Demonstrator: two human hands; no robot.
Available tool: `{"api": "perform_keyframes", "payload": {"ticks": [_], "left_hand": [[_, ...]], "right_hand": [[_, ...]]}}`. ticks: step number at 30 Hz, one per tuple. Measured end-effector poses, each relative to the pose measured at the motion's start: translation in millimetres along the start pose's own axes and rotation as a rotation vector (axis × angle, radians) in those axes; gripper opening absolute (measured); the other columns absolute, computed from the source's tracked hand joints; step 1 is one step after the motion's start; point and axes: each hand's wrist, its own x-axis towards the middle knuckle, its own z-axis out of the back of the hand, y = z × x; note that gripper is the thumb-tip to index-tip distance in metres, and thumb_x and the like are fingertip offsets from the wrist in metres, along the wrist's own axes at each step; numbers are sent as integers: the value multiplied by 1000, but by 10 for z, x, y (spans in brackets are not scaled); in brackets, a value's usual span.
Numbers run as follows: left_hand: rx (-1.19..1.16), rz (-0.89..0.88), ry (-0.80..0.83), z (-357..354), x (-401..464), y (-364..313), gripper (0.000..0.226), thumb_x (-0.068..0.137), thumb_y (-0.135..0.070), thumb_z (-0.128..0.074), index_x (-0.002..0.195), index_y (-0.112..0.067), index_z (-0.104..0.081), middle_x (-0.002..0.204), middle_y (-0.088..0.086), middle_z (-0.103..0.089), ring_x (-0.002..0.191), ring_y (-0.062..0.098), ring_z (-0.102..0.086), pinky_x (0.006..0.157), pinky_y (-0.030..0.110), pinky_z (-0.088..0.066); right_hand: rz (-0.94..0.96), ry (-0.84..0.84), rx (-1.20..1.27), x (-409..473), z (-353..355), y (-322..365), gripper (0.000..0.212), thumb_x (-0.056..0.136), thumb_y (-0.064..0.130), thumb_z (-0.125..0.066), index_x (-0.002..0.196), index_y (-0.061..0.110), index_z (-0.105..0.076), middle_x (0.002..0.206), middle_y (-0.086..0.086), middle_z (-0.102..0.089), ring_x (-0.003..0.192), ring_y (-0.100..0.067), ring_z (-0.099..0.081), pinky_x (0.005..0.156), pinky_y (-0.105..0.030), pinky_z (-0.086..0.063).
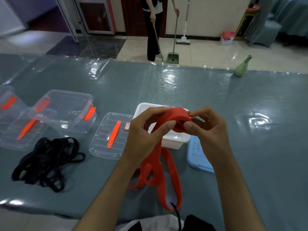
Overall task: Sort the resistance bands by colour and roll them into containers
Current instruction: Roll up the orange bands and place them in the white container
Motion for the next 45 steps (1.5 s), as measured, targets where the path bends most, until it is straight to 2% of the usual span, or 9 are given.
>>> {"api": "perform_keyframes", "payload": {"ticks": [3, 7, 11, 15, 19, 26, 33, 38, 45], "left_hand": [[20, 23, 1, -29, 22, -14, 39, 90, -10, -78, 127, -10, -66, 120, 6, -74, 117, 28, -71, 105, 48, -54], [62, -15, 33, 28, 72, -90, 52, 87, -16, -81, 135, -13, -60, 129, -12, -70, 114, 22, -71, 102, 39, -56], [78, 9, 62, 15, 14, -104, 56, 82, -19, -85, 133, -19, -61, 125, -5, -71, 104, 21, -75, 97, 37, -59], [86, 88, 105, 85, 28, -132, 65, 71, -16, -93, 129, -22, -63, 110, 3, -76, 105, 24, -76, 100, 47, -59], [181, 4, 123, 175, 53, -200, 72, 72, -16, -94, 133, -21, -58, 105, 0, -77, 107, 23, -75, 102, 45, -57], [88, 36, 86, 105, -195, -111, 56, 75, -10, -92, 122, -20, -63, 110, 5, -77, 107, 26, -76, 99, 49, -58], [155, 8, 97, 52, -289, -63, 42, 76, -17, -89, 114, -27, -75, 113, -1, -76, 113, 26, -71, 101, 46, -56], [107, 41, 160, -26, -275, -153, 49, 69, -8, -95, 111, -22, -72, 109, 1, -78, 102, 28, -75, 95, 43, -59], [19, 38, 65, -10, -137, -338, 54, 69, -11, -95, 117, -16, -69, 111, 8, -76, 108, 28, -74, 96, 43, -59]], "right_hand": [[56, -24, 19, -15, -28, 37, 43, 78, 11, -80, 118, 15, -68, 106, -2, -76, 105, -30, -75, 84, -40, -62], [35, 79, 37, -24, 10, -60, 30, 84, 7, -78, 111, 4, -65, 125, -13, -70, 119, -37, -69, 93, -56, -60], [57, 53, 48, -40, 21, -68, 32, 76, 16, -91, 95, 11, -66, 110, -10, -72, 108, -30, -73, 81, -41, -63], [106, 38, 71, -92, -35, -90, 29, 78, 5, -81, 105, 10, -69, 106, -9, -72, 106, -29, -72, 81, -33, -60], [54, 4, 235, -189, -192, -232, 24, 78, 20, -87, 99, 20, -75, 112, -6, -69, 112, -34, -66, 90, -49, -60], [9, 22, 20, -330, -25, -166, 22, 71, 5, -85, 83, 22, -76, 100, 4, -78, 101, -12, -74, 79, -24, -59], [29, -117, 77, -568, -34, -266, 26, 82, 20, -86, 103, 13, -74, 116, -16, -72, 116, -38, -70, 91, -57, -61], [43, -121, -82, -591, 92, -172, 36, 68, 25, -93, 83, 11, -64, 104, -8, -76, 108, -27, -73, 91, -47, -61], [105, -106, 47, -455, -60, 51, 31, 84, 10, -83, 112, 6, -70, 109, -23, -72, 108, -46, -70, 78, -51, -64]]}}
